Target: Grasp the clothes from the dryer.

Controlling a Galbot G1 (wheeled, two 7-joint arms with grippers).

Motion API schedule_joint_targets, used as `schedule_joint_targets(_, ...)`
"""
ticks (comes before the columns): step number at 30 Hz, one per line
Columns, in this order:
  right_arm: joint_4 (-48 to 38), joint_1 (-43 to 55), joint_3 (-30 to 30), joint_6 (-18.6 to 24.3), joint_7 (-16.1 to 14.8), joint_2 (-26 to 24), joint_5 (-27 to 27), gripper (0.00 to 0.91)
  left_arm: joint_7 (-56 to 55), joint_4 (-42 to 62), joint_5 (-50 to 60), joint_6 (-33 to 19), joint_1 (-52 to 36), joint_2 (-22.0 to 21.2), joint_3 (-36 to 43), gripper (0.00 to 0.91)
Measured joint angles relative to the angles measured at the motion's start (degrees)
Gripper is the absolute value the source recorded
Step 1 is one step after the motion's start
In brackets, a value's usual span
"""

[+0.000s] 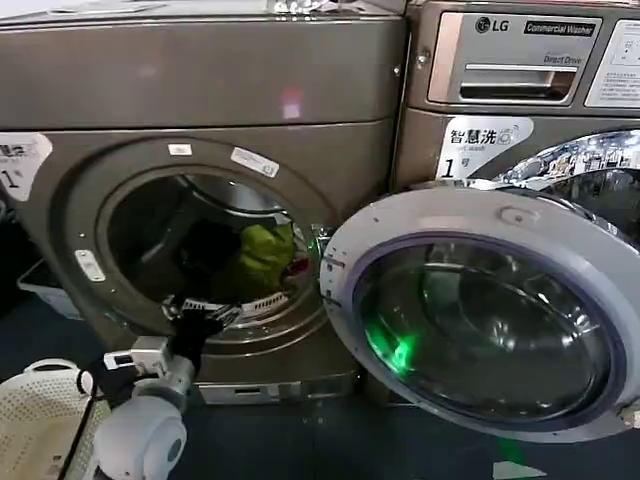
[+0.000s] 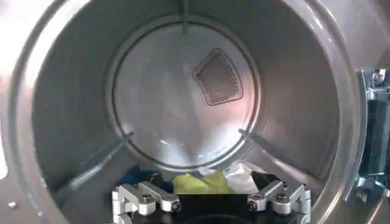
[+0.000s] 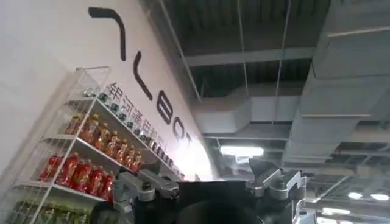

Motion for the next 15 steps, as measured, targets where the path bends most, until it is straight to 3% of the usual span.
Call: schedule_joint_targets(15, 0.2, 0.1, -0.4, 0.2, 0.1, 0.1, -0.2, 0.907, 0.0, 0.0, 0.1, 0.0, 0.1, -0.3, -0.1, 0.907)
